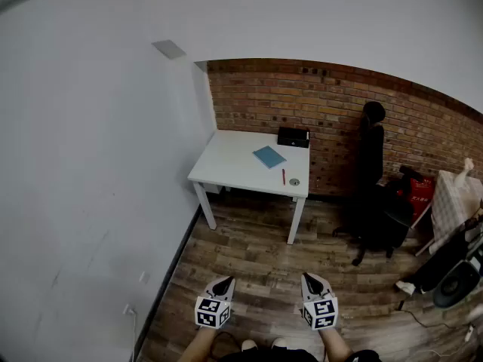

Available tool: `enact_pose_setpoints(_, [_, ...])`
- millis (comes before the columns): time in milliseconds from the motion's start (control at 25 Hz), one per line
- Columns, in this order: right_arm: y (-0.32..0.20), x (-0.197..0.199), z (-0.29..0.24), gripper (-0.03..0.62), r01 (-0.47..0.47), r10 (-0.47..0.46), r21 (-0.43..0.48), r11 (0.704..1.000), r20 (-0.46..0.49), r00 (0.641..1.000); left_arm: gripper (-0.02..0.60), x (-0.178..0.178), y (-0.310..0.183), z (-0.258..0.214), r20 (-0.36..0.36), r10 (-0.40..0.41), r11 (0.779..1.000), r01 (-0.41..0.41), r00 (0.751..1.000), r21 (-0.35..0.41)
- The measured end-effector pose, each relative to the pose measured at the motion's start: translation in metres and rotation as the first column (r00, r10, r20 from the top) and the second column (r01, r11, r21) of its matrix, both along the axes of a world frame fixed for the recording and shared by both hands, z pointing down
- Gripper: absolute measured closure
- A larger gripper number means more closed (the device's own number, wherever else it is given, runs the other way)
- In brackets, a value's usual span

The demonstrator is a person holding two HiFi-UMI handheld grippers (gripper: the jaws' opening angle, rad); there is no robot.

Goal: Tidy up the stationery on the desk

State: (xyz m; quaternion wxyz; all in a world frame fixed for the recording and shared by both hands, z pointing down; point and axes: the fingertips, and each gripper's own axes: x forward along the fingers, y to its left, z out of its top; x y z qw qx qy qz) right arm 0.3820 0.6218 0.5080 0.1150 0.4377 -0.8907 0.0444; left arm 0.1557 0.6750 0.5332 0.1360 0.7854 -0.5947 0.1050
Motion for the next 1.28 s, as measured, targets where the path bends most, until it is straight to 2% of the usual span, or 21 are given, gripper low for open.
enact_pose_setpoints(520, [0.0, 0.007, -0.003, 0.571, -0.054, 0.054, 0.011, 0.998, 0.014, 0.998, 0.566, 0.002, 0.006, 0.001, -0.009, -0.01, 1.0, 0.01, 1.0, -0.01])
enact_pose_setpoints(760, [-0.002, 0.014, 0.012, 0.571, -0.068, 0.071, -0.06, 0.996, 0.038, 0.997, 0.566, 0.007, 0.004, 0.005, -0.019, -0.008, 1.0, 0.007, 1.0, -0.022])
enact_pose_setpoints(1280, [-0.014, 0.037, 0.013, 0.571, -0.029, 0.037, -0.097, 0.995, 0.079, 0.996, 0.566, 0.047, -0.011, 0.001, -0.012, -0.01, 1.0, 0.009, 1.0, -0.019])
